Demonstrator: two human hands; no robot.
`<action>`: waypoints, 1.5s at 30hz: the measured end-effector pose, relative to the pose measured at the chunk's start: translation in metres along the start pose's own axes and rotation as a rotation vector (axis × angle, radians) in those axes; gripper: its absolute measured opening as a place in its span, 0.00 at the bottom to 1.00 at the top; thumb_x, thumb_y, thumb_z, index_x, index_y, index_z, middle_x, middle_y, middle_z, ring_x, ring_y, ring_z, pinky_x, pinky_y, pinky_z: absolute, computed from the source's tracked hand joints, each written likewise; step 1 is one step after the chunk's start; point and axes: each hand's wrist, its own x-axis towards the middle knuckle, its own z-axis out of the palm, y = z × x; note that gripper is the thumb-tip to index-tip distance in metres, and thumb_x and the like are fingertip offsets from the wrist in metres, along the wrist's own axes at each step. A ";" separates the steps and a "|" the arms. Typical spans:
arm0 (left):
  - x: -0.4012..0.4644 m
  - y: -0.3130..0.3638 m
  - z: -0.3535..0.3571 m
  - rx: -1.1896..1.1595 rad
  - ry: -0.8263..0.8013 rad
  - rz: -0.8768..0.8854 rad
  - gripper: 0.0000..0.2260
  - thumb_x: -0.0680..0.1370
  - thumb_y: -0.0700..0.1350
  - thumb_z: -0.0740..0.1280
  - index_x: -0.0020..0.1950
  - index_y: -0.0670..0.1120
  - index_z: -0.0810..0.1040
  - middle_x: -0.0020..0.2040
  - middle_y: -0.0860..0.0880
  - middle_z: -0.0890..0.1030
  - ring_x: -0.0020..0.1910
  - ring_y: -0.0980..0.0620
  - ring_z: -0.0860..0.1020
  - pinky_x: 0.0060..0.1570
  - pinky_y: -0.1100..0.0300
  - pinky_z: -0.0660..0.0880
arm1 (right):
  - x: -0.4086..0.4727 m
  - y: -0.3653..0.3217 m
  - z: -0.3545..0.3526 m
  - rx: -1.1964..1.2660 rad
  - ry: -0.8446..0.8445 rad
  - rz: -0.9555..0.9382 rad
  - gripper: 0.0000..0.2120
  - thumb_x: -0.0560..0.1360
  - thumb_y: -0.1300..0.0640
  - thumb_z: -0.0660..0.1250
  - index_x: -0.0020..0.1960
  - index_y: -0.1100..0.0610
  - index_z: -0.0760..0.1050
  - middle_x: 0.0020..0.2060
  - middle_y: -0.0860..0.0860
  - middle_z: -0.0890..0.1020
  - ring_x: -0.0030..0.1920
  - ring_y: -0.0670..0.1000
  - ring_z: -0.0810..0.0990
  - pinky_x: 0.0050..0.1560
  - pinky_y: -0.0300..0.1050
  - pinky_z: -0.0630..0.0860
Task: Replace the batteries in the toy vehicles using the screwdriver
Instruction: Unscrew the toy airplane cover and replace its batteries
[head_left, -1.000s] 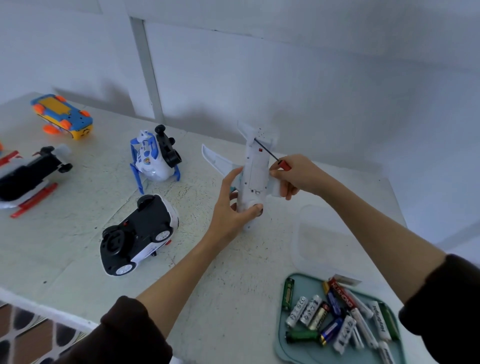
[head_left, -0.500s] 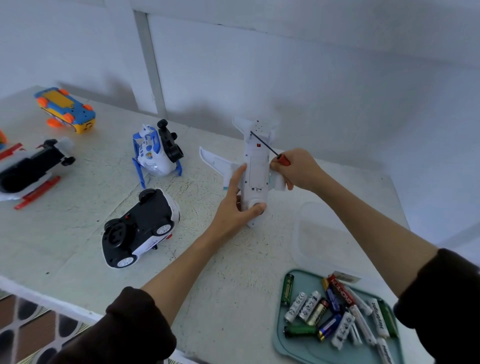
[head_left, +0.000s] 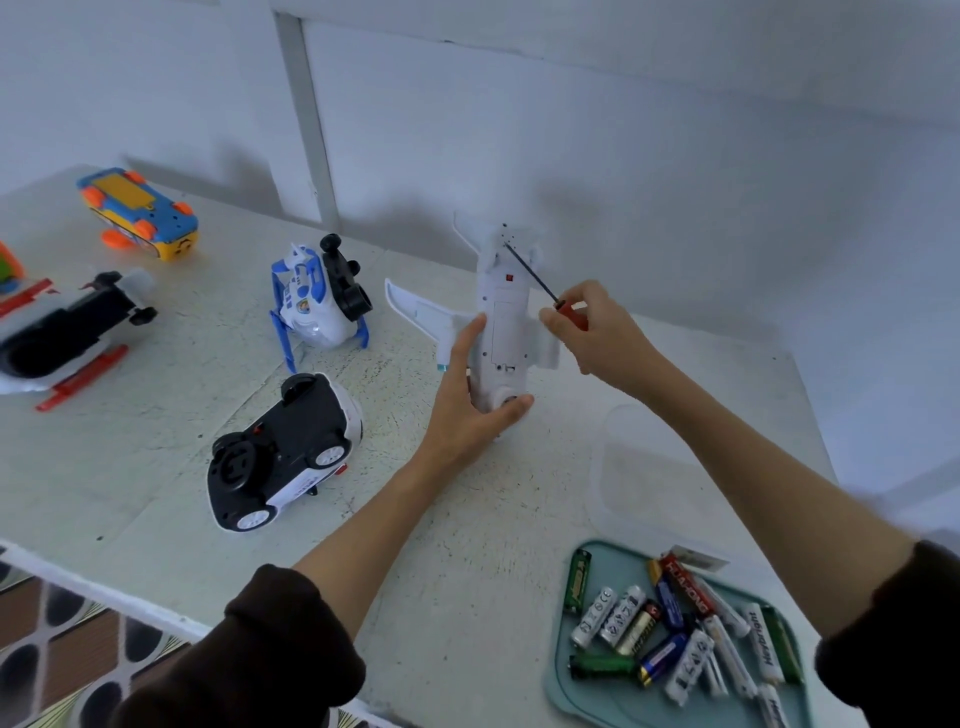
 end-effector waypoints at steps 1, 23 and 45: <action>0.002 0.000 0.000 0.013 0.025 0.003 0.38 0.70 0.49 0.75 0.68 0.71 0.54 0.69 0.50 0.64 0.58 0.45 0.76 0.49 0.54 0.81 | -0.005 -0.001 -0.001 0.040 -0.054 -0.006 0.11 0.79 0.50 0.56 0.53 0.57 0.64 0.34 0.48 0.72 0.30 0.48 0.70 0.30 0.39 0.69; 0.010 -0.014 -0.004 -0.010 0.112 -0.001 0.39 0.69 0.53 0.72 0.69 0.73 0.51 0.76 0.52 0.57 0.72 0.45 0.64 0.65 0.40 0.69 | -0.033 0.001 -0.005 -0.161 -0.013 -0.189 0.03 0.69 0.59 0.70 0.38 0.58 0.78 0.31 0.52 0.81 0.35 0.55 0.78 0.38 0.50 0.76; 0.005 -0.011 -0.005 -0.016 0.097 -0.002 0.36 0.70 0.54 0.70 0.68 0.75 0.52 0.76 0.49 0.58 0.72 0.45 0.65 0.67 0.41 0.68 | -0.034 -0.041 -0.016 -0.012 0.012 -0.071 0.14 0.74 0.49 0.66 0.41 0.60 0.80 0.29 0.47 0.80 0.25 0.41 0.75 0.28 0.30 0.72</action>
